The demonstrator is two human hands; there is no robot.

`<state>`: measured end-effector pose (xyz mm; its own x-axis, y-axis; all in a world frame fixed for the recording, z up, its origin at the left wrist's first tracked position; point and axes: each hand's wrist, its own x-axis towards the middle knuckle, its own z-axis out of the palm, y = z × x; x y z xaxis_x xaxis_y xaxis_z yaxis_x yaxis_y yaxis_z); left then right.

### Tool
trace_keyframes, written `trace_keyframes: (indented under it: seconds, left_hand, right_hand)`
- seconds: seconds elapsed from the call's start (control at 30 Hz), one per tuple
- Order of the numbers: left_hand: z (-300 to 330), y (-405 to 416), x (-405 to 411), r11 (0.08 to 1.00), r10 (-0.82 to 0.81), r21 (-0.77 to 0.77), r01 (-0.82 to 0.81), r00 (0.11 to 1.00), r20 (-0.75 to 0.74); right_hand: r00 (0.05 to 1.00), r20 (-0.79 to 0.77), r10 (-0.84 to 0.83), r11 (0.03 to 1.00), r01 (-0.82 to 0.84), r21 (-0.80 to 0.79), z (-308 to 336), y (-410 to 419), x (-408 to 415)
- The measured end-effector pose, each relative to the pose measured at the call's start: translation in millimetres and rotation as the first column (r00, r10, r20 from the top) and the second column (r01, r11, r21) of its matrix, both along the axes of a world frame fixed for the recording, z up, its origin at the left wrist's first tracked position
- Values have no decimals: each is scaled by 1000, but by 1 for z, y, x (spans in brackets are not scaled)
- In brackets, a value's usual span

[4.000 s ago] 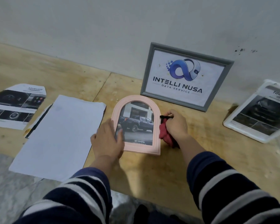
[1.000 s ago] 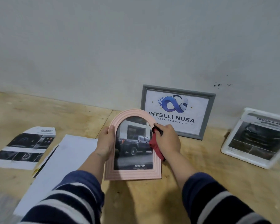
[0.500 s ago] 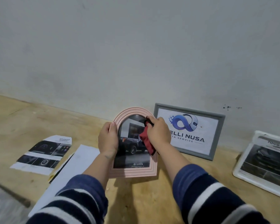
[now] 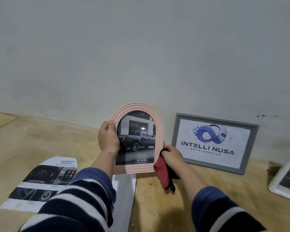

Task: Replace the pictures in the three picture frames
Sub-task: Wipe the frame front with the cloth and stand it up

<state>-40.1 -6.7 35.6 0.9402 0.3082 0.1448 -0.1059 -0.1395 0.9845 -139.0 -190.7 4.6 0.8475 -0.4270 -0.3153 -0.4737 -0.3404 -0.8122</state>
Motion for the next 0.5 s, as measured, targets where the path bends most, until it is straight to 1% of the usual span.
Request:
trace_keyframes:
  seconds: [0.07, 0.13, 0.17, 0.27, 0.33, 0.4, 0.43, 0.5]
  left_hand:
    - [-8, -1, 18, 998, -44, -41, 43, 999, -17]
    - [-20, -3, 36, 995, -89, -34, 88, 996, -28]
    - [-22, -4, 41, 994, -108, 0, 108, 994, -33]
    - [-26, -8, 58, 973, -153, 164, 162, 986, -65]
    - [-25, -13, 70, 954, -171, 231, 193, 979, -112]
    - [-26, -19, 81, 946, -195, 235, 226, 970, -145]
    - [-28, -22, 83, 944, -207, 227, 241, 965, -164]
    - [-33, -26, 87, 943, -207, 220, 252, 957, -205]
  right_hand:
    - [1000, -7, 8, 1000, -8, 5, -8, 9, 8]
    - [999, -17, -33, 999, 33, 37, -15, 15, 19]
    - [998, -17, -60, 997, 61, 50, -17, 16, 22]
    - [995, 1, -98, 992, 98, 77, -29, 17, 33]
    - [988, 5, -156, 977, 154, 145, -39, 16, 44]
    - [971, 5, -238, 945, 231, 234, -45, 14, 55]
    - [964, 13, -266, 934, 255, 251, -46, 12, 59]
    - [963, 45, -267, 943, 251, 218, -48, 8, 65]
